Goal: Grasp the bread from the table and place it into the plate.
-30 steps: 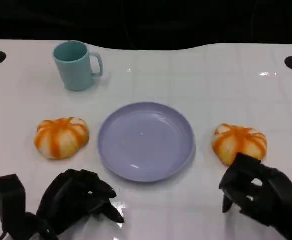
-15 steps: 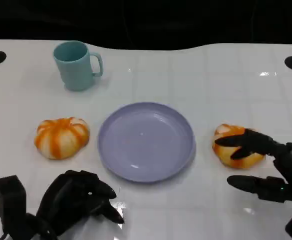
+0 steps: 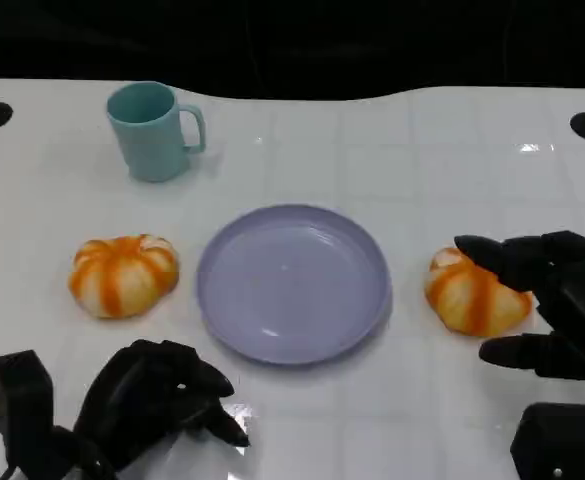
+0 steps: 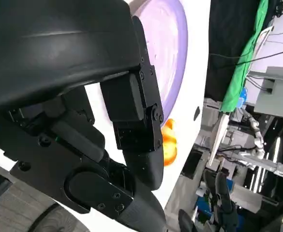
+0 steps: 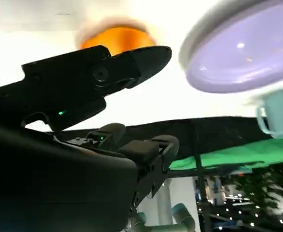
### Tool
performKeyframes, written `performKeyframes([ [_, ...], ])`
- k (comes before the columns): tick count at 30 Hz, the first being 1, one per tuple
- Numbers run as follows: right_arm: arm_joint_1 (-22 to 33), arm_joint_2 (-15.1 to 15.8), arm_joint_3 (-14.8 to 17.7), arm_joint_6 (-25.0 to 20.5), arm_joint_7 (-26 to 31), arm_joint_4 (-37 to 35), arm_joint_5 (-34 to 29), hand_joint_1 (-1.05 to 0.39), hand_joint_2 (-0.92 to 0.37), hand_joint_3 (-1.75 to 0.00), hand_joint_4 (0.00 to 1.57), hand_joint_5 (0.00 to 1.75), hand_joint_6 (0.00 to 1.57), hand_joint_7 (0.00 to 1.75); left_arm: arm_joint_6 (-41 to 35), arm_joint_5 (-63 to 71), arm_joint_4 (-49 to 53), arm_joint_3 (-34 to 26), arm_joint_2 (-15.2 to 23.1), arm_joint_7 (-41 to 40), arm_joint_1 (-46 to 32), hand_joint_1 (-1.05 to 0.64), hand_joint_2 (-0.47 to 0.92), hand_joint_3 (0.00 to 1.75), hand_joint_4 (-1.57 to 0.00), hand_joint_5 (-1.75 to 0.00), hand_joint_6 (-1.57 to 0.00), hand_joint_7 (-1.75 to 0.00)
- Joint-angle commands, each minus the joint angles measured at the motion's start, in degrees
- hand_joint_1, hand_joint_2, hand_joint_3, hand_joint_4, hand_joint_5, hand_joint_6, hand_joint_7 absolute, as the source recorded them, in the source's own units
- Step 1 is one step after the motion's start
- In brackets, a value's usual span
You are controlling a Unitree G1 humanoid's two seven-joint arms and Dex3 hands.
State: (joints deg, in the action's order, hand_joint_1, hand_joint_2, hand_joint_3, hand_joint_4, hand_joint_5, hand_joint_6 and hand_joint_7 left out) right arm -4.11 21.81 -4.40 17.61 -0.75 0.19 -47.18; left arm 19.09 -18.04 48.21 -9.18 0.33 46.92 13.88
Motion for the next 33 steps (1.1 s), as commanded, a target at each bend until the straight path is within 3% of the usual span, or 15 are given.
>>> performKeyframes([
  [1,-0.22,2.11,-1.95,-4.14,0.93,0.51,-3.86,-0.72,-0.92,-0.03,0.2,0.18,0.23,0.0,0.08,0.29,0.25,-0.04,0.68,-0.64,-0.27,-1.02,0.7,0.0,-1.57,-0.38,-1.57,-0.2],
  [14,-6.75,2.74,-9.26,-11.05,2.47,-7.39,-9.24,-0.81,-0.92,-0.05,0.18,0.14,0.15,0.0,-0.21,0.57,-0.49,0.14,0.85,-1.42,-0.64,-1.05,0.71,0.0,-1.57,-0.38,-1.57,-0.2],
  [24,-15.07,1.35,-15.75,-13.66,7.47,-21.71,-10.44,-0.82,-0.92,-0.05,0.17,0.14,0.14,0.01,-0.11,0.42,0.3,0.07,1.14,-1.01,-0.28,-1.05,0.71,0.0,-1.57,-0.38,-1.57,-0.2],
  [33,-21.24,-0.28,-19.7,-14.17,10.8,-33.86,-8.71,-0.81,-0.92,-0.02,0.17,0.13,0.14,0.01,0.06,0.01,0.59,-0.13,1.0,-0.47,-0.24,-1.03,0.7,0.0,-1.57,-0.37,-1.57,-0.18],
])
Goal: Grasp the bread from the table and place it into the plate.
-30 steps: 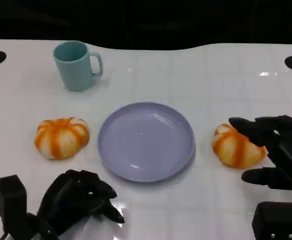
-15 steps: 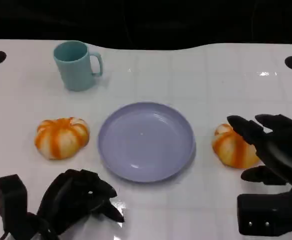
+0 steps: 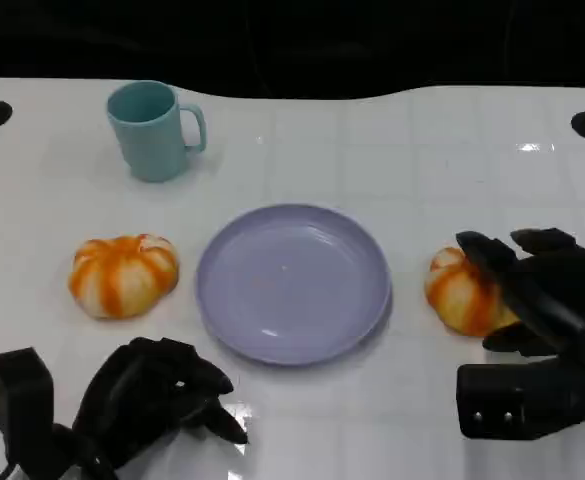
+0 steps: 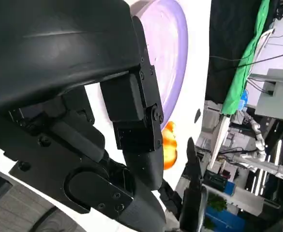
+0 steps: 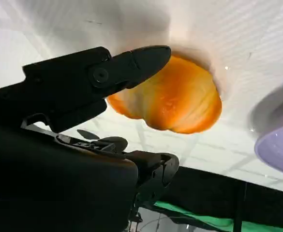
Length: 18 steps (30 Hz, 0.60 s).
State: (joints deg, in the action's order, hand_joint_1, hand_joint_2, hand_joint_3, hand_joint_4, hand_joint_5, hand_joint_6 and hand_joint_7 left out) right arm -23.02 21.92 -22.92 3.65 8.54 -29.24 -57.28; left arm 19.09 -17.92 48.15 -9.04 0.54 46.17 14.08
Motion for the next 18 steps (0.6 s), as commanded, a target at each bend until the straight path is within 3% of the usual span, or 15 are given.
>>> performKeyframes([
  [1,-2.84,-0.5,-1.56,-0.16,1.8,-5.48,1.69,-0.81,-0.92,-0.02,0.17,0.12,0.14,0.01,0.04,-0.19,0.62,-0.3,0.74,0.34,-0.46,-1.03,0.7,0.0,-1.57,-0.37,-1.57,-0.18],
  [11,-5.99,-2.03,-3.73,1.92,3.99,-13.74,5.78,-0.78,-0.92,-0.05,0.22,0.13,0.18,0.01,-0.05,0.49,0.01,0.1,0.79,-0.66,-0.79,-1.04,0.71,0.0,-1.57,-0.38,-1.57,-0.2],
  [18,-6.8,-2.34,-3.74,6.09,9.13,-18.42,8.7,-0.61,-0.92,-0.02,0.39,0.14,0.33,0.04,-0.35,0.21,-0.09,-0.03,0.85,-0.46,-0.88,-1.04,0.7,0.0,-1.57,-0.38,-1.57,-0.2],
])
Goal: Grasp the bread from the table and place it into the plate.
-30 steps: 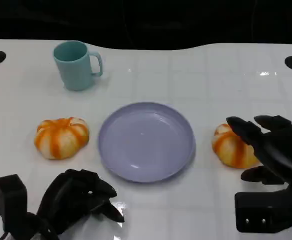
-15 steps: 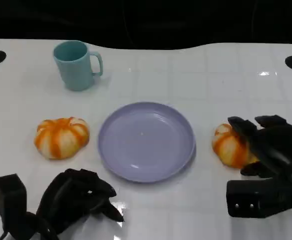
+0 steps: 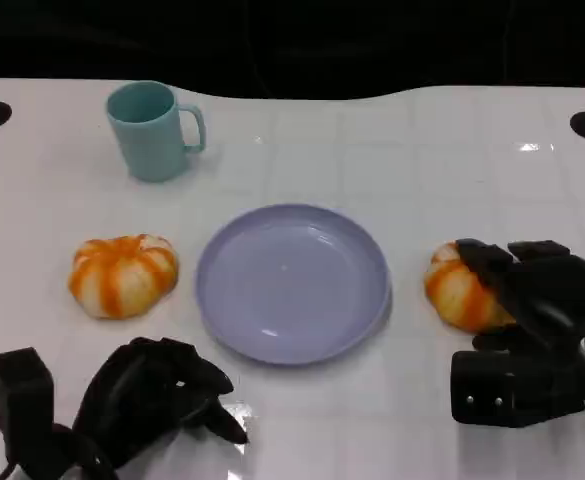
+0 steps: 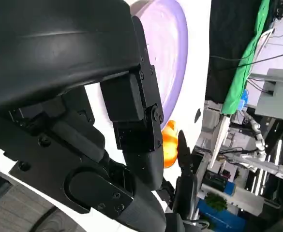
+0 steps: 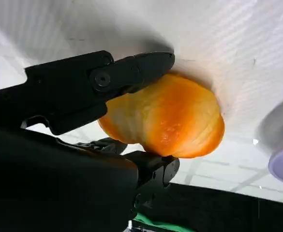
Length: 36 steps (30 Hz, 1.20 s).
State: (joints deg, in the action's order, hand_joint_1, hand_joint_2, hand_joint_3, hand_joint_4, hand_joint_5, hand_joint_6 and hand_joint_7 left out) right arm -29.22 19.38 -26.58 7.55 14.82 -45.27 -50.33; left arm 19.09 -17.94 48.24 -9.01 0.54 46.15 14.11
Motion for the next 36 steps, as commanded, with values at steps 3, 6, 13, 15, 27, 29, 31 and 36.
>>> performKeyframes([
  [3,-1.0,0.36,0.04,5.43,8.24,-5.01,2.53,-0.42,-0.92,-0.03,0.67,0.2,0.57,0.06,-0.3,0.33,-0.24,-0.01,0.88,-0.53,-0.97,-1.05,0.7,0.0,-1.57,-0.38,-1.57,-0.21],
  [6,-1.56,0.47,-0.21,7.94,13.34,-7.54,2.44,-0.28,-0.92,-0.12,0.6,1.35,0.85,0.05,-0.35,0.26,-0.24,-0.02,0.88,-0.47,-1.0,-1.05,0.7,0.0,-1.57,-0.38,-1.57,-0.21],
  [13,-2.77,1.39,-0.97,15.72,24.73,-12.14,1.88,-0.25,-0.91,-0.34,0.73,1.74,1.24,0.18,-0.07,-0.04,-0.34,-0.07,0.77,0.15,-1.06,-1.04,0.7,0.0,-1.57,-0.38,-1.57,-0.2],
  [15,-3.06,1.36,-1.19,17.25,27.52,-13.11,1.79,-0.24,-0.87,-0.41,0.79,1.74,0.96,1.0,-0.04,0.0,-0.37,-0.04,0.8,0.15,-1.09,-1.03,0.7,0.0,-1.57,-0.38,-1.57,-0.19],
  [27,-3.55,0.68,-1.58,20.1,37.73,-12.9,2.06,-0.21,-0.58,-0.78,0.87,1.75,0.66,1.75,-0.47,0.02,-0.97,0.03,0.81,-0.13,-1.33,-1.04,0.68,0.0,-1.57,-0.38,-1.57,-0.21],
  [29,-3.44,0.68,-1.35,20.64,38.45,-12.05,2.32,-0.21,-0.49,-0.91,0.88,1.75,0.63,1.75,-0.22,0.02,-0.81,0.04,0.81,0.05,-1.27,-1.04,0.69,0.01,-1.57,-0.38,-1.57,-0.21],
  [31,-3.28,0.75,-1.13,21.01,38.43,-11.01,2.59,-0.21,-0.47,-0.96,0.88,1.75,0.62,1.75,-0.47,-0.1,-0.76,0.0,0.83,0.14,-1.22,-1.04,0.69,0.0,-1.57,-0.38,-1.57,-0.21],
  [36,-2.36,0.6,-0.42,23.5,37.23,-7.0,4.09,-0.18,-0.37,-1.18,0.93,1.75,0.68,1.75,-0.57,0.06,-0.79,0.09,0.89,-0.18,-1.32,-1.04,0.69,0.0,-1.57,-0.38,-1.57,-0.21],
])
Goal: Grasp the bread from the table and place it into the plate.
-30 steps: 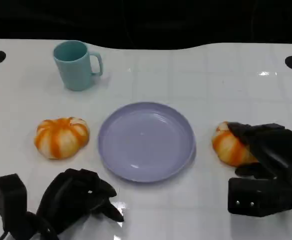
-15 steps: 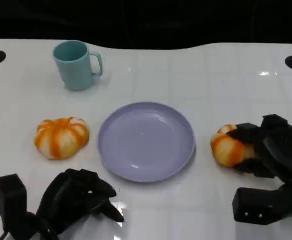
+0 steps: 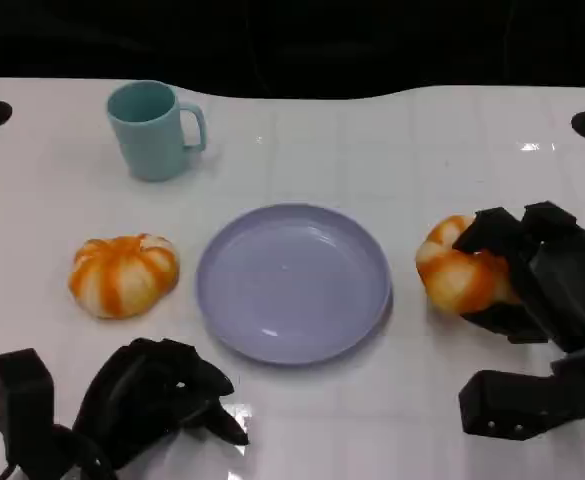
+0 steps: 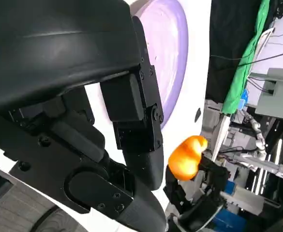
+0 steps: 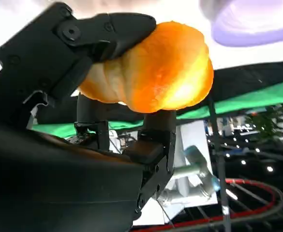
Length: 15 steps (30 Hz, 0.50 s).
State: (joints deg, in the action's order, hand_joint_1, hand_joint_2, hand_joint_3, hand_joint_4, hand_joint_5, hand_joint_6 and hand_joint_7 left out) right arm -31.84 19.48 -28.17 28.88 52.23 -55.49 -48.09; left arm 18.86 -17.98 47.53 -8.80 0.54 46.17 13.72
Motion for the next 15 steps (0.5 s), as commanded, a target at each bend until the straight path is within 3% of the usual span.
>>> performKeyframes([
  [1,0.54,0.46,1.21,2.71,-0.65,4.35,2.14,-0.17,-0.36,-1.21,0.93,1.75,0.69,1.75,-0.43,-0.03,-0.11,-0.17,0.87,-0.07,-0.98,-1.04,0.69,0.0,-1.57,-0.38,-1.57,-0.21],
  [10,4.56,0.29,2.58,5.73,-8.91,16.14,5.07,-0.2,-0.31,-1.35,0.96,1.75,0.71,1.75,-0.18,0.26,-1.48,0.25,0.87,-0.33,-1.89,-1.03,0.7,0.01,-1.57,-0.38,-1.57,-0.19],
  [15,4.31,-1.52,2.37,7.33,-10.36,18.26,4.63,-0.22,-0.28,-1.43,0.99,1.75,0.72,1.75,-0.48,-0.04,-1.22,0.21,0.88,-0.07,-1.59,-1.04,0.7,0.0,-1.57,-0.38,-1.57,-0.2],
])
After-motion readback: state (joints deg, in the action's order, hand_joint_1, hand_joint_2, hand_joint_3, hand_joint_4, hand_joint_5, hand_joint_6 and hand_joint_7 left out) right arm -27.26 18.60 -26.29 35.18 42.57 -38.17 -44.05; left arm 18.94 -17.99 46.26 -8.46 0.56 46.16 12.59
